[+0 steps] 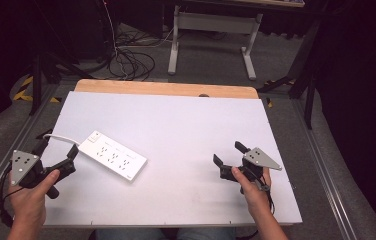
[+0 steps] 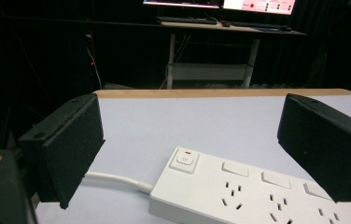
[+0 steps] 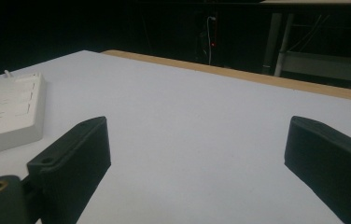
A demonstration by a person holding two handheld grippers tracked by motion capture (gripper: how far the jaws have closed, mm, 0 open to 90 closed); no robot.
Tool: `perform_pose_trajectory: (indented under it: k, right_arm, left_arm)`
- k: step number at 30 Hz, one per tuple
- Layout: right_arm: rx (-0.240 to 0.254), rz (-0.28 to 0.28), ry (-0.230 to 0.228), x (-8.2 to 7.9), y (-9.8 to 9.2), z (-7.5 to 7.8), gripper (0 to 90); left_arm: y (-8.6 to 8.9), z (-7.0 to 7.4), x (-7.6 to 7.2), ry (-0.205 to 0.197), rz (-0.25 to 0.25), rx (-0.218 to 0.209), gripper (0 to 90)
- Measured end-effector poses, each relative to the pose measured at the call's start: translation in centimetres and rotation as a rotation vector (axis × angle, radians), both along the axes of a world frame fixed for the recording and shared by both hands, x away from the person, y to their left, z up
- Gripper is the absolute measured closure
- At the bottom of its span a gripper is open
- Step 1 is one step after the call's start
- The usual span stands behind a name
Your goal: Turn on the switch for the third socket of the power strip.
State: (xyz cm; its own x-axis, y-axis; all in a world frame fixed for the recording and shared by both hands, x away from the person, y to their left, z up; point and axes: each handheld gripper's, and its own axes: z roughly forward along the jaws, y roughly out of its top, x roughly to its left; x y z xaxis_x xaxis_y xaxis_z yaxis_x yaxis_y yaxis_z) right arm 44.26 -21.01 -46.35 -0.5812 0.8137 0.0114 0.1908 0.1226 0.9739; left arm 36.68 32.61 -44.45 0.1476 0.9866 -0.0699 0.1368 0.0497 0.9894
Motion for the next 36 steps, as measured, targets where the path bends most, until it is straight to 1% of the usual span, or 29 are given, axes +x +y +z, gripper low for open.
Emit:
perform_pose_trajectory:
  k: [1,4,12,15,16,21,24,25,27,29,36]
  right_arm:
    - [-0.002,-0.001,-0.002,-0.05,-0.04,0.02,7.4]
    - [0.008,-0.002,-0.005,-0.18,-0.09,0.11,7.4]
    - [-0.003,0.000,-0.001,-0.10,0.05,-0.01,7.4]
    - [-0.001,-0.002,0.001,-0.11,-0.02,0.03,7.4]
    - [-0.001,-0.002,0.001,-0.10,-0.05,0.03,7.4]
    - [0.000,0.000,0.001,-0.13,-0.01,0.04,7.4]
    - [-0.004,0.000,0.001,-0.07,0.01,0.00,7.4]
    - [-0.004,0.000,0.001,-0.07,0.01,0.00,7.4]
    - [-0.002,0.001,-0.001,-0.07,0.00,0.02,7.4]
    - [-0.003,0.001,-0.001,-0.07,-0.02,0.02,7.4]
    - [-0.005,0.002,-0.002,-0.08,0.00,0.02,7.5]
  left_arm:
    - [-0.06,0.00,-0.02,-0.001,0.000,-0.004,7.6]
    - [-0.07,-0.01,0.05,0.001,-0.008,0.004,7.6]
    - [-0.03,0.02,0.06,-0.002,-0.003,0.000,8.4]
    - [-0.14,0.01,0.07,-0.001,-0.003,0.011,10.5]
    - [-0.15,0.03,0.04,-0.004,0.005,0.016,11.5]
    - [-0.03,0.05,0.00,-0.005,0.012,0.016,14.6]
    - [0.03,0.06,-0.04,-0.002,0.018,0.008,19.8]
    - [0.10,0.07,-0.05,0.001,0.018,0.009,19.8]
    - [0.27,0.09,-0.09,0.005,0.026,0.004,24.7]
    - [0.32,0.10,-0.10,0.007,0.026,0.003,26.9]
    - [0.59,0.16,-0.26,0.020,0.042,0.012,37.5]
